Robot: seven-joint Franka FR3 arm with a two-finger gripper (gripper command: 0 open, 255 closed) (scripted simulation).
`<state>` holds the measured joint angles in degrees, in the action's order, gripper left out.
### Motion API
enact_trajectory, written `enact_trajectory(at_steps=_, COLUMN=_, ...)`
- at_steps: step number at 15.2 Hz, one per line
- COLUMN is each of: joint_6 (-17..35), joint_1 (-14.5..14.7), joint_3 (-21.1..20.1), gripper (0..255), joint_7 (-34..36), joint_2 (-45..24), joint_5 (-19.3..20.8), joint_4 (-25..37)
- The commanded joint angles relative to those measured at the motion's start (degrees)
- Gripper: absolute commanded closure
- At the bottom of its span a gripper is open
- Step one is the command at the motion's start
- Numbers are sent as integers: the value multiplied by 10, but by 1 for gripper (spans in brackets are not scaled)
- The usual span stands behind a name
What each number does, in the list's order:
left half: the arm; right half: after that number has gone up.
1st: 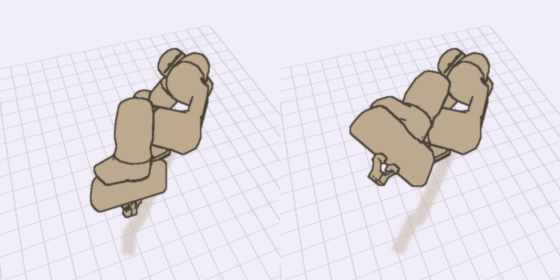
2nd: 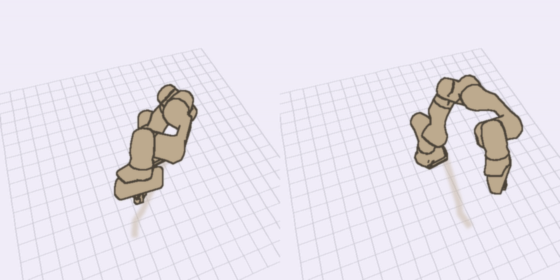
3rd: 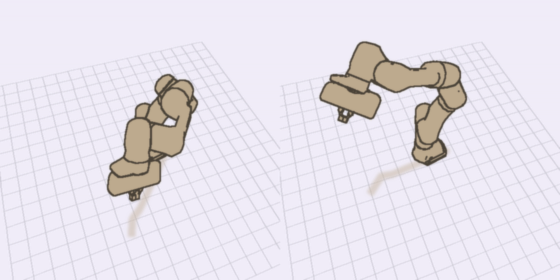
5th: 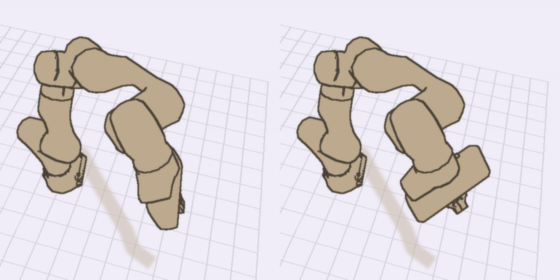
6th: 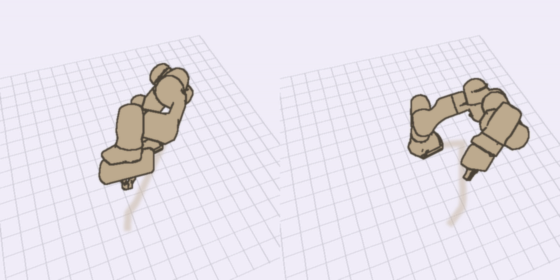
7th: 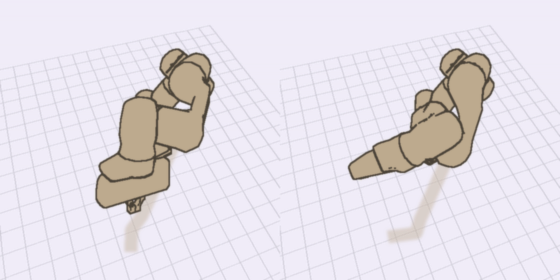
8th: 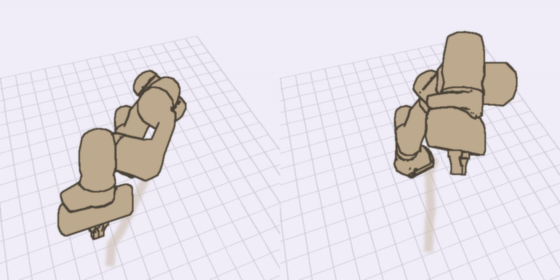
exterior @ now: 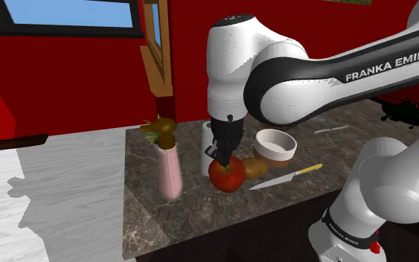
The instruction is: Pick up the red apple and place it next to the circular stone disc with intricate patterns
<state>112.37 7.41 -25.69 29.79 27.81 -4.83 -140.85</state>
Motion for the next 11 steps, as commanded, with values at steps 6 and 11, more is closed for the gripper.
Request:
enact_trajectory(at_steps=6, joint_6=-57, joint_1=0, joint_3=11, gripper=255, joint_7=-8, joint_2=15, joint_5=1, joint_4=42)
enact_trajectory(at_steps=11, joint_6=-96, joint_1=-2, joint_3=17, gripper=255, joint_7=-12, joint_2=20, joint_5=3, joint_4=76)
